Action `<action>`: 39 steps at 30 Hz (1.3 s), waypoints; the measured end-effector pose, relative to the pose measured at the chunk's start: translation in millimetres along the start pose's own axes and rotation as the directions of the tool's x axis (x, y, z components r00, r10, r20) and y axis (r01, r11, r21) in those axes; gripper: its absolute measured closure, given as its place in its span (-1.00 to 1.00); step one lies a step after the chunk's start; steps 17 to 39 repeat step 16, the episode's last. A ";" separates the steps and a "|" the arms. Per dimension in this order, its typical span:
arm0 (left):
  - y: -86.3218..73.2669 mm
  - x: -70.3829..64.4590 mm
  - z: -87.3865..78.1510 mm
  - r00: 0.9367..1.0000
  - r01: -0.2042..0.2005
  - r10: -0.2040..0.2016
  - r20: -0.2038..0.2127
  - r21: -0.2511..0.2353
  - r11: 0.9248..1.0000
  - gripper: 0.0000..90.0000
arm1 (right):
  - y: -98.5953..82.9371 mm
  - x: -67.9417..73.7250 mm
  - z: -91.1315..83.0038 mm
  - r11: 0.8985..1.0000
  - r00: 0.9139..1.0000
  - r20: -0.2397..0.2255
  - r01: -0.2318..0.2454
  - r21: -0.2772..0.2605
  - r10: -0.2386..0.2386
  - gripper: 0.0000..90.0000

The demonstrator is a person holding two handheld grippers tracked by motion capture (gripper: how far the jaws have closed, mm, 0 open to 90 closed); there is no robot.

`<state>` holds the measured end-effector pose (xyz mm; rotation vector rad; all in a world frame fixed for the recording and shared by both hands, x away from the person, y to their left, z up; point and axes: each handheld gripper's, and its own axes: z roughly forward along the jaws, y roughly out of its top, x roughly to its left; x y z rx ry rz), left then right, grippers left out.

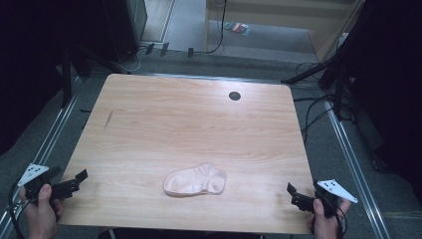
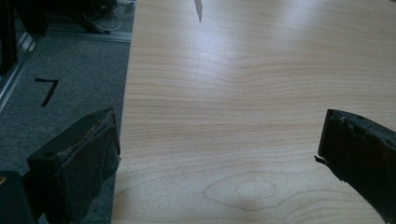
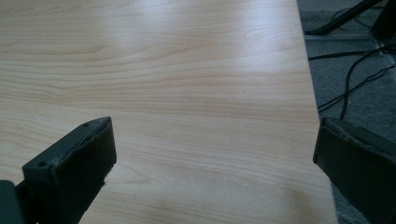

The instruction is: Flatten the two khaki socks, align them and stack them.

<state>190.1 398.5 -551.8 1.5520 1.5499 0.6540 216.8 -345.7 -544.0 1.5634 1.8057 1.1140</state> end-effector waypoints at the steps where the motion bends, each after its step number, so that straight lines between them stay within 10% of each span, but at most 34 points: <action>1: -0.3 -0.9 0.7 1.000 -0.004 0.004 -0.003 -0.002 1.000 -1.00 | -0.1 -0.6 1.2 1.000 1.000 -0.001 -0.009 0.003 0.009 -1.00; 39: 0.4 -2.6 4.5 1.000 -0.018 0.018 -0.012 0.017 1.000 -1.00 | -0.7 -2.3 4.6 1.000 1.000 -0.010 -0.027 0.015 0.027 -1.00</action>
